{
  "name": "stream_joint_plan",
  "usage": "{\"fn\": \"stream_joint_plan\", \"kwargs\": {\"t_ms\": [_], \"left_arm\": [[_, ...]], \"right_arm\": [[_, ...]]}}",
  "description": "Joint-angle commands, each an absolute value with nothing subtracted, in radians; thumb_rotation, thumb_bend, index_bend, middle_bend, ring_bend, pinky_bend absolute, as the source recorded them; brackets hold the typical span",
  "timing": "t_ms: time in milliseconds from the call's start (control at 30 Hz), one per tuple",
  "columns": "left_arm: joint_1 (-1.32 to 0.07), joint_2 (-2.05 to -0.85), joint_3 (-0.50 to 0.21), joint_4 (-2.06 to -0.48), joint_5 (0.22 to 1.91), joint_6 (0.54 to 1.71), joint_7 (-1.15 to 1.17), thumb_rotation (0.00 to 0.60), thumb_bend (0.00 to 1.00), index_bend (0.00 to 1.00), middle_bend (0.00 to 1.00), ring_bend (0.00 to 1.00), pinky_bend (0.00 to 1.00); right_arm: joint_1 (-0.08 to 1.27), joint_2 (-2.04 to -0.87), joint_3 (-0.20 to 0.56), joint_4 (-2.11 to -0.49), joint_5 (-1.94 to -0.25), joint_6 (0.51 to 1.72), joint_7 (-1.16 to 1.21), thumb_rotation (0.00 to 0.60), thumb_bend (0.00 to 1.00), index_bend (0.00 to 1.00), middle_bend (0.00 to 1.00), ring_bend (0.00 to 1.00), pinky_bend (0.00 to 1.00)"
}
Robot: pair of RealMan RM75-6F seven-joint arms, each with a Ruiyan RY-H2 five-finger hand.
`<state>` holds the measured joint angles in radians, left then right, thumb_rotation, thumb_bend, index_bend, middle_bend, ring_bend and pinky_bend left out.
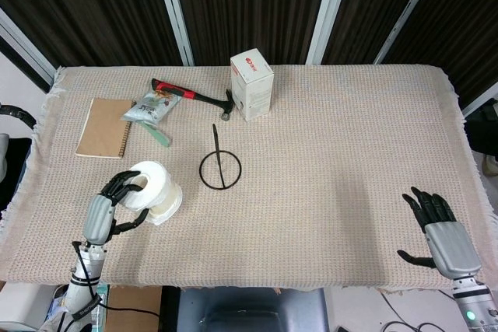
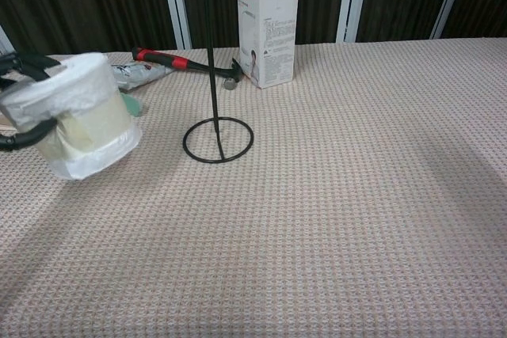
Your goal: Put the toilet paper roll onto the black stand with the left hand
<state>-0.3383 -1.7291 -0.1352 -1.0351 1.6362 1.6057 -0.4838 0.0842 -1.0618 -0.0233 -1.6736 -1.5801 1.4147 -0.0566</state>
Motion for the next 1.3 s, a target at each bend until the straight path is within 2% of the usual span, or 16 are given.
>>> {"fn": "stream_joint_plan", "kwargs": {"t_ms": [33, 267, 333, 400, 567, 933, 1300], "left_arm": [[-0.397, -1.671, -0.214, -1.166, 1.664, 1.655, -0.432, 0.6, 0.55, 0.62, 0.65, 0.63, 0.83], [-0.472, -1.614, -0.307, -1.352, 1.645, 1.622, -0.351, 0.6, 0.55, 0.62, 0.65, 0.63, 0.84], [-0.563, -1.597, -0.394, -1.465, 1.621, 1.547, -0.278, 0.6, 0.55, 0.62, 0.65, 0.63, 0.84], [-0.6, -1.585, -0.442, -1.543, 1.567, 1.497, -0.226, 0.6, 0.55, 0.62, 0.65, 0.63, 0.84], [-0.675, -1.578, -0.513, -1.591, 1.495, 1.43, -0.141, 0.6, 0.56, 0.62, 0.65, 0.63, 0.84], [-0.775, -1.636, -0.49, -1.513, 1.46, 1.374, -0.038, 0.6, 0.56, 0.62, 0.65, 0.63, 0.84], [-0.811, -1.646, -0.473, -1.442, 1.447, 1.376, -0.025, 0.6, 0.56, 0.62, 0.65, 0.63, 0.84]], "right_arm": [[0.084, -1.058, -0.026, -1.675, -1.583, 1.414, -0.052, 0.6, 0.05, 0.0, 0.0, 0.0, 0.0], [0.083, -1.051, -0.027, -1.678, -1.587, 1.417, -0.038, 0.6, 0.05, 0.0, 0.0, 0.0, 0.0], [0.083, -1.045, -0.027, -1.679, -1.588, 1.417, -0.03, 0.6, 0.05, 0.0, 0.0, 0.0, 0.0], [0.084, -1.041, -0.027, -1.68, -1.586, 1.415, -0.024, 0.6, 0.05, 0.0, 0.0, 0.0, 0.0], [0.085, -1.03, -0.027, -1.677, -1.591, 1.417, -0.003, 0.6, 0.05, 0.0, 0.0, 0.0, 0.0], [0.085, -1.013, -0.021, -1.677, -1.586, 1.421, 0.033, 0.6, 0.05, 0.0, 0.0, 0.0, 0.0], [0.084, -0.999, -0.022, -1.68, -1.589, 1.423, 0.056, 0.6, 0.05, 0.0, 0.0, 0.0, 0.0]]}}
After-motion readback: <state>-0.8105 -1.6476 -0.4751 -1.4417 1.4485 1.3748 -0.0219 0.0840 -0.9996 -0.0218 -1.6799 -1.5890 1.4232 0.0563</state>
